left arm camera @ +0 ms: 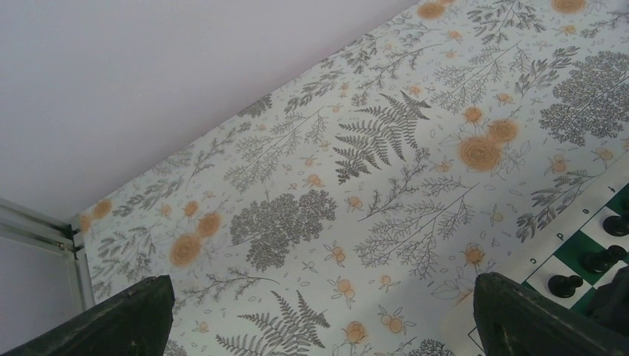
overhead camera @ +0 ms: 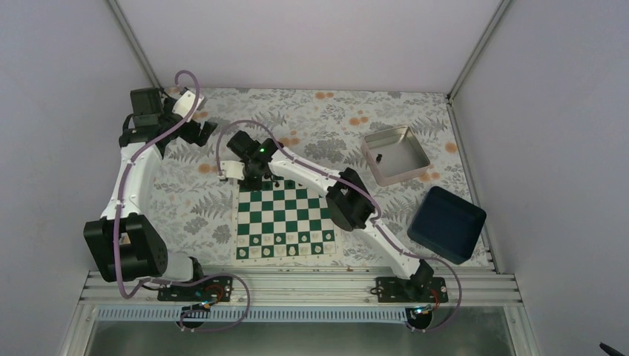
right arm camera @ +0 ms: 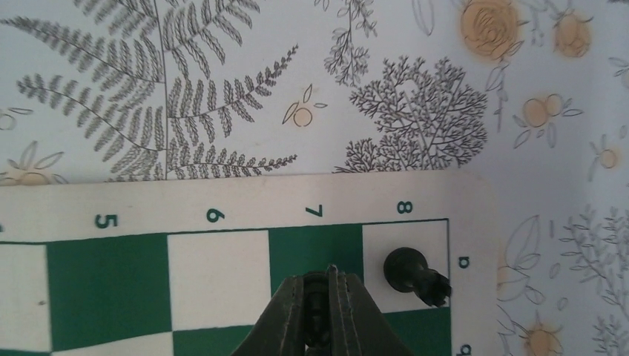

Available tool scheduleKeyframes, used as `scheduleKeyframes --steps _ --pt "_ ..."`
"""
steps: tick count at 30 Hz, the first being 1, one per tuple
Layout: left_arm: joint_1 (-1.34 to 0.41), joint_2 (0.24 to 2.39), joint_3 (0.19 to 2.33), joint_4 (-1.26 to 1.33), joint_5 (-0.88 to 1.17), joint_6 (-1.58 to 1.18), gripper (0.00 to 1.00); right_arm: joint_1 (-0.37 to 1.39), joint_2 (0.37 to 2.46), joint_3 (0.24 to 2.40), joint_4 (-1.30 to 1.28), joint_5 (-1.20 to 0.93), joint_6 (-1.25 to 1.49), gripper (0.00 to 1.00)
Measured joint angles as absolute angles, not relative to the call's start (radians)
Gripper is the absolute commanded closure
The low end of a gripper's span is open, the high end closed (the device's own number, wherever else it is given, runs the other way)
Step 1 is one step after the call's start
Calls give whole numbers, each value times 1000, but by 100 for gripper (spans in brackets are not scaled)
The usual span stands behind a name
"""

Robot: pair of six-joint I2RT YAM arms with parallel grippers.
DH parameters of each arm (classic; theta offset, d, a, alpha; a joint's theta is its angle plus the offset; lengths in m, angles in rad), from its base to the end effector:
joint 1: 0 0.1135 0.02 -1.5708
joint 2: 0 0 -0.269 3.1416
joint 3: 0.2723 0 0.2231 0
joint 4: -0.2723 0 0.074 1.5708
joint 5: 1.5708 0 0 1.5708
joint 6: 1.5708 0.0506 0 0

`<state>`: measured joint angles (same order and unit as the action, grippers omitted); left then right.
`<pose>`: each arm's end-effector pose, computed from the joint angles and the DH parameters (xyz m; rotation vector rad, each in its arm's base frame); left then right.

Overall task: Set up the chess pieces on the board
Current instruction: Place the chess piece on the chessboard.

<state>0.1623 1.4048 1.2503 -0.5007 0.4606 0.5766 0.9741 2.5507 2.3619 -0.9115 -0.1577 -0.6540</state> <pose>0.2915 0.0249 0.3323 0.6806 2.0388 -0.0870 0.2867 0.4362 0.1715 -1.9872 1.8066 0.3120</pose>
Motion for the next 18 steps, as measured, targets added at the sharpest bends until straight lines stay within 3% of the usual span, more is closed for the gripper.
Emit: scheduleKeyframes --steps 18 --pt "196 1381 1209 -487 518 564 0 975 2599 2361 -875 -139 -664 97"
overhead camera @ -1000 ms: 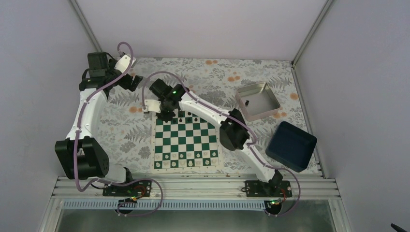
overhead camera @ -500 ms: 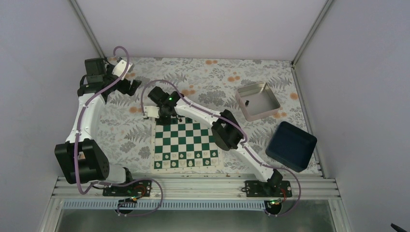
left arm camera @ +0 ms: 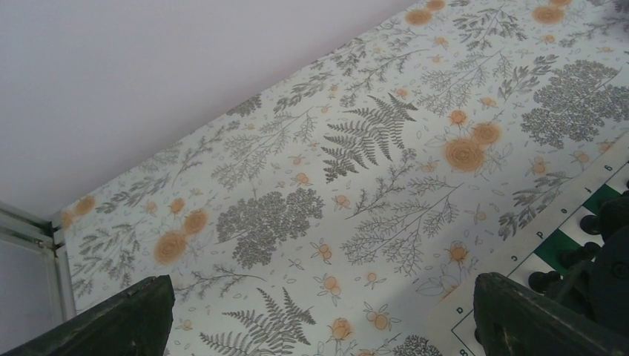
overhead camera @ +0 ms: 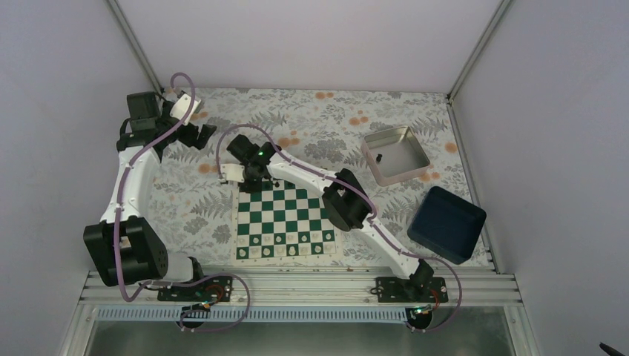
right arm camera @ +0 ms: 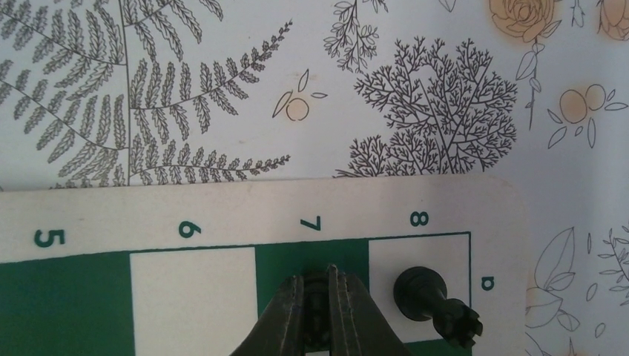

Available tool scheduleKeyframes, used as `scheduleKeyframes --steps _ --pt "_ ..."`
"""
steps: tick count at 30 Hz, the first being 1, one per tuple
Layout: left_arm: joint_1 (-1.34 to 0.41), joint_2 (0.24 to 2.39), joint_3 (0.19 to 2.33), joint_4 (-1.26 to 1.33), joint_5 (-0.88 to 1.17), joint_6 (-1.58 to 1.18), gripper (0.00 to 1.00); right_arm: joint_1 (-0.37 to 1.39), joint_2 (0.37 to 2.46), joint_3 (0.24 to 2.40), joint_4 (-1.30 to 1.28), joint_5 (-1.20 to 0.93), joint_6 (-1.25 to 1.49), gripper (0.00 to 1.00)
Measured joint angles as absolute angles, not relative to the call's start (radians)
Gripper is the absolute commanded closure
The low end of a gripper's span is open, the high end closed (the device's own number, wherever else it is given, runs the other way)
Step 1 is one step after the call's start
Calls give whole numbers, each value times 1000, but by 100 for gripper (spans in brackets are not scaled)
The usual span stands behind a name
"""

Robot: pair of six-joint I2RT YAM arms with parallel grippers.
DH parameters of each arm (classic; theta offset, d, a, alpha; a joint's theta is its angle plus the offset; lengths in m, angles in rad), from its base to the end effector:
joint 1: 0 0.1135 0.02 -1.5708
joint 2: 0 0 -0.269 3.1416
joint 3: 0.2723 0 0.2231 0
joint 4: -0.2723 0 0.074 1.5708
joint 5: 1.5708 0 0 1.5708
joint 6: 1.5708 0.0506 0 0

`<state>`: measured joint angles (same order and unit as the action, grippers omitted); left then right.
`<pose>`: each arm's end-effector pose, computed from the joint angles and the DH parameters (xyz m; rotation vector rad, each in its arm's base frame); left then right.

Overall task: Set up the chess pieces on the board
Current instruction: Place the chess piece on the chessboard, then pick up the chess piece from the storage box.

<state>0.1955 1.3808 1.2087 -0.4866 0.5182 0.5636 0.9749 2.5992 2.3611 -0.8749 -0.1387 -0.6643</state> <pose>0.2839 0.0307 0.3278 0.6580 2.0305 -0.1364 0.2907 0.4411 0.1486 -2.0008 1.8087 0.2822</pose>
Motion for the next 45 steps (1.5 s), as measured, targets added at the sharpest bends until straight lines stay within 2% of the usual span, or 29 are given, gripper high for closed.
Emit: scheduleKeyframes --steps 5,19,21,25,28,37,41,45 --pt "196 1381 1203 -487 535 564 0 975 2603 2361 -874 -137 -665 96" --pt "196 1381 1203 -487 551 559 0 974 2579 2331 -838 -114 -662 82" --pt "196 1381 1203 -487 551 560 0 974 2554 2321 -839 -111 -661 89" --pt "196 1381 1203 -488 551 560 0 972 2475 2300 -841 -118 -659 93" --pt "196 1381 1203 -488 553 560 0 967 2414 2299 -844 -134 -656 83" --pt "196 1381 1204 -488 558 545 0 928 2307 2213 -813 -134 -614 76" --pt "196 1386 1214 -488 559 535 0 821 2239 2196 -813 -121 -588 71" --pt "196 1399 1225 -487 558 527 0 623 2154 2189 -839 -106 -566 64"
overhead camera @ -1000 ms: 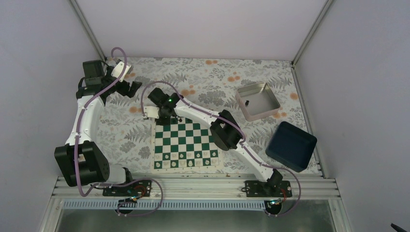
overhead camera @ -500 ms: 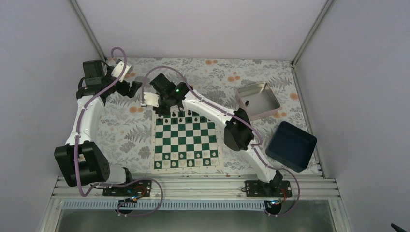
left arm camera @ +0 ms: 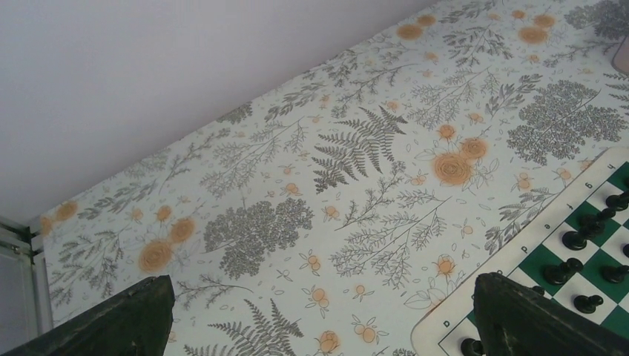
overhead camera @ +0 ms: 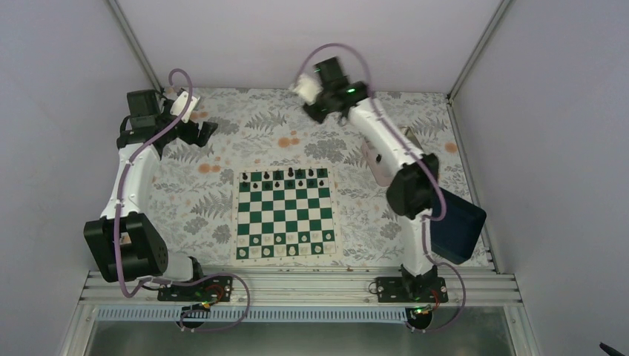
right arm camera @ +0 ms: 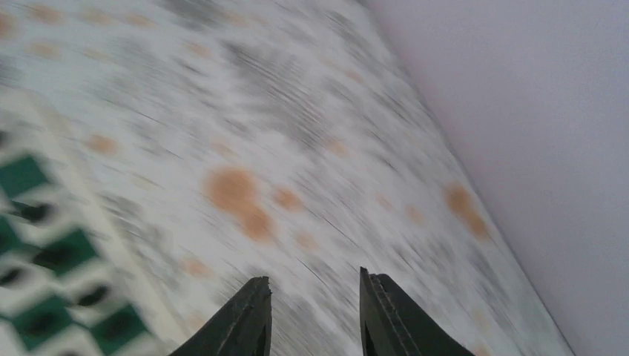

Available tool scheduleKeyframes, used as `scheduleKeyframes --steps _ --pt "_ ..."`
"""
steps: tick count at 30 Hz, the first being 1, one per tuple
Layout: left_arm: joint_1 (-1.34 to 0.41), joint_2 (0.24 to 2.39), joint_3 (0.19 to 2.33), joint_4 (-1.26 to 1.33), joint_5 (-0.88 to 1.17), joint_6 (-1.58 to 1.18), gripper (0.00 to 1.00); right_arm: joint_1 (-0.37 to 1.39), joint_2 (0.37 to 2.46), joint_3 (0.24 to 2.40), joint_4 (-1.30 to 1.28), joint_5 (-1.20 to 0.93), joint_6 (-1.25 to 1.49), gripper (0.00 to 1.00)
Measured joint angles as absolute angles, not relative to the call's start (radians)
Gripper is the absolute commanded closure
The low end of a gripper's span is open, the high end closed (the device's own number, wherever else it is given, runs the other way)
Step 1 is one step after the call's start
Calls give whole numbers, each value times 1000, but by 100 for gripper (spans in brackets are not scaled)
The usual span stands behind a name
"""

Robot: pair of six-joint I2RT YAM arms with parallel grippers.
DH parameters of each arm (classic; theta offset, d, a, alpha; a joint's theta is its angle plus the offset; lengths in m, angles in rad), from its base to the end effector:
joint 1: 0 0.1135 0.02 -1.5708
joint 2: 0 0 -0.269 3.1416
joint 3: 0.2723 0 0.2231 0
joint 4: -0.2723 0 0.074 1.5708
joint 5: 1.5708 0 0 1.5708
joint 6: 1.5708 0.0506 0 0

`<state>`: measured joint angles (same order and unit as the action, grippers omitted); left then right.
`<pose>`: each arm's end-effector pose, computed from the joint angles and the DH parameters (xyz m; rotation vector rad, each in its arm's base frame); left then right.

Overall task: Set up the chess pieces on the board
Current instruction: Pick up the chess piece from the storage box.

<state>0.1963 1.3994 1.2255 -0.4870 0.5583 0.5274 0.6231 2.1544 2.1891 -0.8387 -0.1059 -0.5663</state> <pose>0.2881 0.0300 0.3287 0.6378 2.0268 -0.1997 0.3762 0.2770 0.3159 -1.3720 1.9378 0.1529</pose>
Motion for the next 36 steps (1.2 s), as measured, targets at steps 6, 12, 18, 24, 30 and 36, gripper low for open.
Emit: scheduleKeyframes --steps 6,12,18,24,30,36 --pt "195 1430 1234 -478 557 504 0 308 2006 1998 -864 -49 -553 55" --pt "176 1457 1266 -474 548 488 0 176 1970 1801 -918 -28 -558 56" --pt "147 1462 1266 -465 528 480 0 138 1970 1640 -934 -23 -566 56" --pt "137 1465 1266 -464 508 477 0 96 1972 1606 -919 -30 -575 56" --pt "137 1471 1266 -457 497 468 0 70 1996 1587 -895 -41 -579 57" --pt "137 1487 1266 -450 493 461 0 69 2044 1575 -884 -71 -583 57"
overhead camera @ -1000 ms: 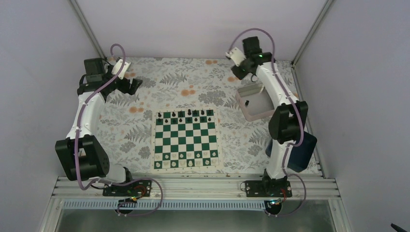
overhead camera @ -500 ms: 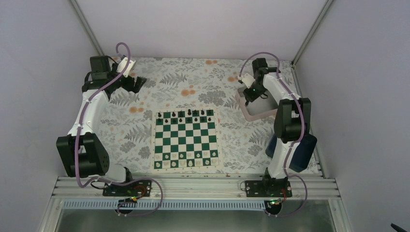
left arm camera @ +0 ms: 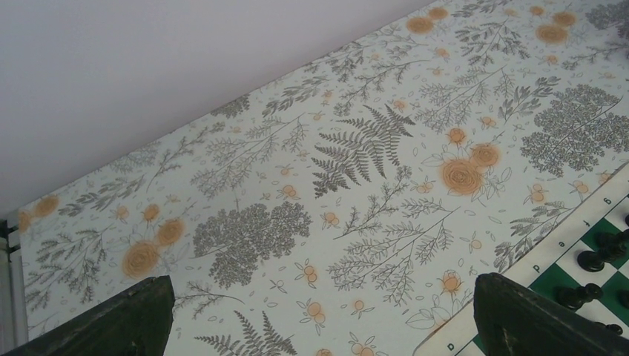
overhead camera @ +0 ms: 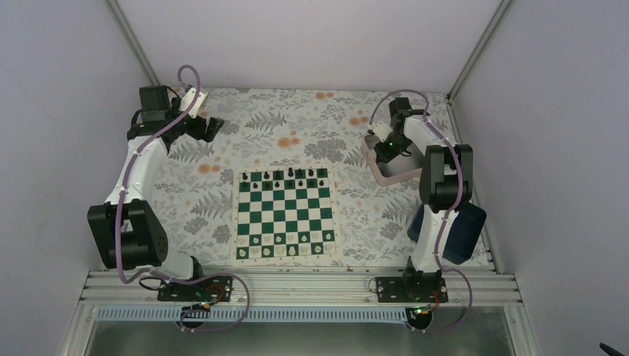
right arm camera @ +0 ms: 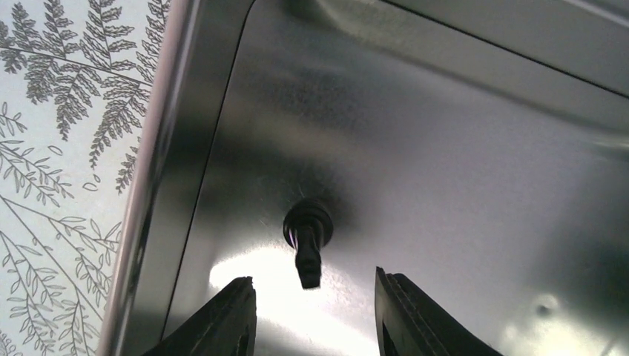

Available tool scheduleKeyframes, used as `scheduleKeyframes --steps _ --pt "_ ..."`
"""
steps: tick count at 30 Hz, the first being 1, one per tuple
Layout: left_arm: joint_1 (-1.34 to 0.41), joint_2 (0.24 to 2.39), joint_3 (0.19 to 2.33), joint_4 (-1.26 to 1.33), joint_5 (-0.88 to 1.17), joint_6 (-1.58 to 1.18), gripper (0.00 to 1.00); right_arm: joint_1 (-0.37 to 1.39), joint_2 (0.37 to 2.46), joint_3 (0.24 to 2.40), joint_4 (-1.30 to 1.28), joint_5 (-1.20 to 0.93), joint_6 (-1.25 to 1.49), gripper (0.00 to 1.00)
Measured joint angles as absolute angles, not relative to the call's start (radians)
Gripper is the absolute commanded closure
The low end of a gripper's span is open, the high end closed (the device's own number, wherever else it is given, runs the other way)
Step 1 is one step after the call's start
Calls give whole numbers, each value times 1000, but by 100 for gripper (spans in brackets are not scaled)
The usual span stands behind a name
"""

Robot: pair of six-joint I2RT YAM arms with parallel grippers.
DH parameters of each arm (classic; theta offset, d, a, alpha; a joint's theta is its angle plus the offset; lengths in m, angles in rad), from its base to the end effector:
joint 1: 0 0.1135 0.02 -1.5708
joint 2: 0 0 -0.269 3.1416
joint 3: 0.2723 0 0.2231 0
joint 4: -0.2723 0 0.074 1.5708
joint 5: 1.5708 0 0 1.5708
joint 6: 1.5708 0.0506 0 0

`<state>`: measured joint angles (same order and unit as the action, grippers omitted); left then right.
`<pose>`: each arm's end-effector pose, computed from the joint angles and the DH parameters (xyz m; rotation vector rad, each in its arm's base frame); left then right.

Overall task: Set up the chess pieces on the board
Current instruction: Pick up the chess piece from the storage box, then place the chess piece on the chessboard.

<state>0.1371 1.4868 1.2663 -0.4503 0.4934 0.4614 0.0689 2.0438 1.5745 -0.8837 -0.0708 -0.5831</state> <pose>0.3134 0.0191 0.3194 0.6029 2.0716 -0.2104 0.3871 0.0303 0.1878 -0.9436 2.7560 0.0188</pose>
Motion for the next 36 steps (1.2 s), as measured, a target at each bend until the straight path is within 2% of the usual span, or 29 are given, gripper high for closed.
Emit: scheduleKeyframes --steps 3,10,14,22,29,36 --pt "137 1488 1266 -449 489 459 0 70 2065 1574 -878 -86 -583 62" --pt "137 1488 1266 -443 481 459 0 69 2094 1575 -856 -97 -583 86" --pt "137 1488 1266 -442 481 459 0 69 2096 1577 -853 -97 -583 95" --pt "137 1488 1258 -436 482 459 0 70 2088 1644 -886 -97 -583 96" --pt "137 1488 1253 -435 483 459 0 110 2040 1812 -989 -70 -583 96" --pt "137 1488 1249 -435 498 459 0 339 2054 2084 -1104 -27 -583 96"
